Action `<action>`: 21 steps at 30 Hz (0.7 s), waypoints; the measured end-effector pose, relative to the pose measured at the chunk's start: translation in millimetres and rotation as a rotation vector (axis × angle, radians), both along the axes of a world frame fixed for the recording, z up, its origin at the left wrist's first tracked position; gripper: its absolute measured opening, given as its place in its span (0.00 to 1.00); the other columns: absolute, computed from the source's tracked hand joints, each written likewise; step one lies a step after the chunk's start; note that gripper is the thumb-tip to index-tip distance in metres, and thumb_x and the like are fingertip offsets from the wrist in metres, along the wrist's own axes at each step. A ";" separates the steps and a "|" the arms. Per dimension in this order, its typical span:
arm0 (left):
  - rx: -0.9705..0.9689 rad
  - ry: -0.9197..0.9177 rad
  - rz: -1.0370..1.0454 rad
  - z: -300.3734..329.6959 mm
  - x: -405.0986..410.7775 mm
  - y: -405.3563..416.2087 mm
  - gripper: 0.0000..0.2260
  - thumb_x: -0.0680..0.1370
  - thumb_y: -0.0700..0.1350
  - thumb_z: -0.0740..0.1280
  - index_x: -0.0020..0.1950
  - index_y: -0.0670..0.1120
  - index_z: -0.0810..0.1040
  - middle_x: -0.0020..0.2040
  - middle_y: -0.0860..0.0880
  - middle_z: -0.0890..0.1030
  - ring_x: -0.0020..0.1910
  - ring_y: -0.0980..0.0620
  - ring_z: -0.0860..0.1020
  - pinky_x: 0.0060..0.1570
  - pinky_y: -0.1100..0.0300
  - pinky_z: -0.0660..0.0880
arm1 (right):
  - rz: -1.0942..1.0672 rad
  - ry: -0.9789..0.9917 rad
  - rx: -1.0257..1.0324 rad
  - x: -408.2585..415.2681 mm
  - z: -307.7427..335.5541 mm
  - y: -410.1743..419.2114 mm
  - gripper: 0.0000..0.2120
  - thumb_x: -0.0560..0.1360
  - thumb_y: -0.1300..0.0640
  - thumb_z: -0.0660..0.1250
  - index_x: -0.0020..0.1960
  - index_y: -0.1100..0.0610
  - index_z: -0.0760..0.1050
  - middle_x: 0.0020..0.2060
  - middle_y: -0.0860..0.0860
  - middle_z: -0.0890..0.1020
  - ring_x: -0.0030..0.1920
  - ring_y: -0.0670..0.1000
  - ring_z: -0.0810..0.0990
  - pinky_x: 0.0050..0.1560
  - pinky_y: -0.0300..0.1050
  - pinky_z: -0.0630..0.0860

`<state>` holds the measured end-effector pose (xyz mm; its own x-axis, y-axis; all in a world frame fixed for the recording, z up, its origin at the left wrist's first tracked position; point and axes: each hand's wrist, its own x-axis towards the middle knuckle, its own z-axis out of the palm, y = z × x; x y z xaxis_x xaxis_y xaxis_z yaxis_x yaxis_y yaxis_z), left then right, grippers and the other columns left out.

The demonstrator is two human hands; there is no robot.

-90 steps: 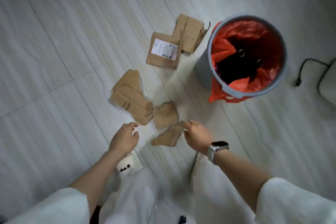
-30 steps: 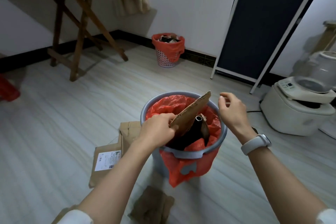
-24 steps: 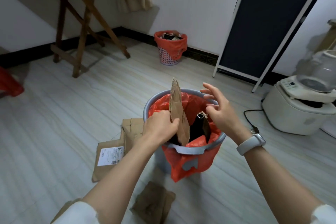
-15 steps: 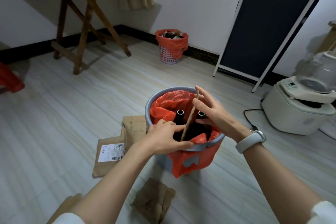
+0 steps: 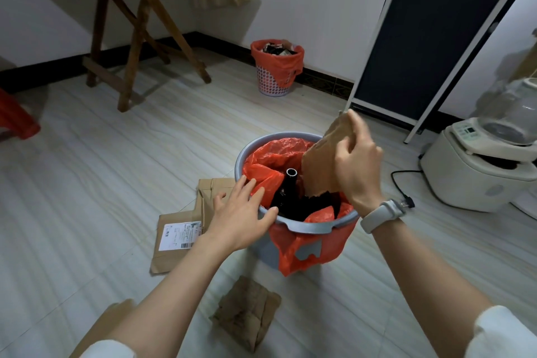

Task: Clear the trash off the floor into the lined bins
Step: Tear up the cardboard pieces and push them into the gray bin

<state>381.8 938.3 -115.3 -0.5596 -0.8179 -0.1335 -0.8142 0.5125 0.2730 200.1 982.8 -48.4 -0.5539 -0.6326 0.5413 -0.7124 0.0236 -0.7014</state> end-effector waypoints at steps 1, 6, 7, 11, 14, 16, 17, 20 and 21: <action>-0.014 -0.001 0.001 -0.4 0.1 0.6 0.27 0.79 0.61 0.49 0.75 0.52 0.54 0.77 0.52 0.48 0.75 0.55 0.41 0.72 0.42 0.47 | 0.020 -0.001 0.035 2.8 -6.2 -2.6 0.24 0.76 0.67 0.55 0.71 0.56 0.63 0.43 0.54 0.81 0.32 0.52 0.78 0.36 0.41 0.76; -0.042 0.012 -0.015 -4.8 4.2 0.1 0.27 0.78 0.63 0.47 0.75 0.54 0.54 0.77 0.54 0.50 0.75 0.56 0.41 0.72 0.41 0.44 | 0.071 -0.005 0.228 9.0 -37.6 -14.0 0.21 0.78 0.63 0.54 0.70 0.54 0.64 0.50 0.60 0.82 0.48 0.60 0.81 0.52 0.51 0.77; -0.044 0.016 -0.017 -6.1 4.4 -0.1 0.27 0.78 0.63 0.47 0.75 0.54 0.54 0.77 0.54 0.50 0.75 0.56 0.41 0.72 0.41 0.44 | 0.079 0.015 0.249 10.1 -42.6 -14.0 0.20 0.78 0.64 0.54 0.69 0.54 0.66 0.49 0.61 0.82 0.49 0.61 0.81 0.51 0.54 0.77; -0.069 0.037 -0.017 -11.1 5.5 -2.1 0.27 0.78 0.63 0.47 0.75 0.55 0.55 0.77 0.56 0.52 0.75 0.57 0.42 0.72 0.43 0.43 | 0.001 0.348 0.624 3.6 -62.8 -11.4 0.15 0.77 0.60 0.55 0.60 0.54 0.74 0.53 0.56 0.80 0.56 0.61 0.73 0.52 0.53 0.71; -0.074 0.078 -0.027 -15.3 6.4 -2.9 0.26 0.78 0.64 0.47 0.74 0.56 0.56 0.77 0.56 0.52 0.75 0.58 0.42 0.72 0.43 0.43 | 0.003 0.547 0.893 0.8 -67.8 -10.9 0.13 0.76 0.56 0.58 0.55 0.51 0.79 0.62 0.52 0.71 0.63 0.58 0.63 0.59 0.54 0.62; -0.076 0.126 -0.034 -17.5 8.5 -3.3 0.27 0.77 0.64 0.48 0.74 0.56 0.56 0.77 0.56 0.52 0.75 0.59 0.42 0.72 0.44 0.42 | 0.009 0.533 0.884 3.4 -68.3 -11.6 0.14 0.76 0.56 0.58 0.57 0.51 0.78 0.65 0.53 0.69 0.67 0.58 0.60 0.63 0.57 0.58; -0.080 0.162 -0.027 -18.5 11.5 -3.6 0.29 0.76 0.66 0.48 0.74 0.56 0.57 0.77 0.56 0.52 0.75 0.59 0.43 0.72 0.45 0.43 | 0.008 0.508 0.823 6.1 -67.8 -11.4 0.14 0.76 0.56 0.58 0.59 0.52 0.77 0.65 0.53 0.69 0.68 0.58 0.60 0.65 0.58 0.57; -0.145 0.304 0.042 -16.3 31.0 -6.4 0.36 0.68 0.67 0.42 0.73 0.54 0.61 0.75 0.53 0.58 0.75 0.56 0.52 0.71 0.48 0.50 | 0.064 0.410 0.457 21.8 -59.9 -13.3 0.15 0.74 0.59 0.59 0.59 0.55 0.76 0.60 0.53 0.76 0.63 0.57 0.70 0.62 0.57 0.64; -0.170 0.332 0.069 -15.7 40.4 -9.5 0.37 0.67 0.65 0.43 0.72 0.53 0.64 0.74 0.52 0.61 0.74 0.55 0.56 0.70 0.49 0.53 | 0.135 0.391 0.307 31.2 -55.7 -14.1 0.15 0.74 0.61 0.59 0.58 0.57 0.76 0.57 0.54 0.78 0.59 0.57 0.74 0.58 0.56 0.69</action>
<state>422.2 928.8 -131.0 -0.4925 -0.8500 0.1868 -0.7296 0.5202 0.4439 231.3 968.7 -104.1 -0.2501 -0.8465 0.4700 -0.9308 0.0765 -0.3574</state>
